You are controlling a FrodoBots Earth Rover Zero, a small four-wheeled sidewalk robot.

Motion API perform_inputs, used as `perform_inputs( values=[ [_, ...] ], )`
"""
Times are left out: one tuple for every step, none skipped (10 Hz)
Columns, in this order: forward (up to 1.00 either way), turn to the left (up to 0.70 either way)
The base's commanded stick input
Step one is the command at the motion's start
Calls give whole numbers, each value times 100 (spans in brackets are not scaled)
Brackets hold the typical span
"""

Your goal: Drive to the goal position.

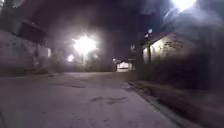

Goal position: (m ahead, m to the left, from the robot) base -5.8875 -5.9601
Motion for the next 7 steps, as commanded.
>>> perform_inputs(
  values=[
    [0, 70],
    [0, 70],
    [0, 70],
    [0, 70],
    [0, 70],
    [0, 70],
    [0, 70]
  ],
)
